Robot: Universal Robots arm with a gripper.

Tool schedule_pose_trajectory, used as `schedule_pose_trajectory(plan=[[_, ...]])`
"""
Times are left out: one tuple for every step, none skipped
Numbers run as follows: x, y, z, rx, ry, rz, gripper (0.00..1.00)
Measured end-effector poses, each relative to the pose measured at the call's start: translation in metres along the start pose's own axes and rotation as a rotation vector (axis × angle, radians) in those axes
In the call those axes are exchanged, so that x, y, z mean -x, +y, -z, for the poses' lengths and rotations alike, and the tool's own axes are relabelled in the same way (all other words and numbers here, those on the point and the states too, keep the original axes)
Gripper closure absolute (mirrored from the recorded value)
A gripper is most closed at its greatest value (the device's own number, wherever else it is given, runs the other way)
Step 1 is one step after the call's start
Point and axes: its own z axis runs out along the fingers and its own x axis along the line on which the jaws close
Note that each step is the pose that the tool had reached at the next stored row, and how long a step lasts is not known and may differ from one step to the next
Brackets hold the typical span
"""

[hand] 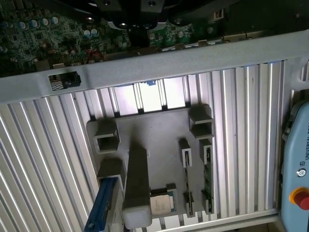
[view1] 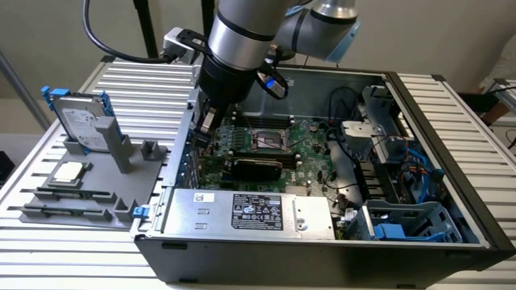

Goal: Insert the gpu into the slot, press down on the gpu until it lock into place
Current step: 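Press down on the gpu until it lock into place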

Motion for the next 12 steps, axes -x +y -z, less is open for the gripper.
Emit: schedule_pose_trajectory(plan=[[0.0002, 0.0002, -0.0001, 0.0000, 0.0000, 0.000, 0.89], [0.0003, 0.0004, -0.0001, 0.0000, 0.0000, 0.000, 0.89], [0.0004, 0.0005, -0.0001, 0.0001, 0.0001, 0.000, 0.89], [0.0005, 0.0007, -0.0002, 0.0001, 0.0001, 0.000, 0.89], [0.0006, 0.0009, -0.0003, 0.0003, 0.0001, 0.000, 0.89], [0.0006, 0.0011, -0.0003, 0.0006, 0.0003, 0.000, 0.89], [0.0006, 0.0012, -0.0003, 0.0010, 0.0005, 0.000, 0.89], [0.0006, 0.0015, -0.0004, 0.0015, 0.0006, 0.000, 0.89], [0.0007, 0.0017, -0.0004, 0.0023, 0.0008, 0.000, 0.89], [0.0007, 0.0019, -0.0004, 0.0032, 0.0011, 0.000, 0.89], [0.0007, 0.0022, -0.0006, 0.0035, 0.0011, 0.000, 0.89], [0.0008, 0.0026, -0.0007, 0.0038, 0.0012, 0.000, 0.89]])
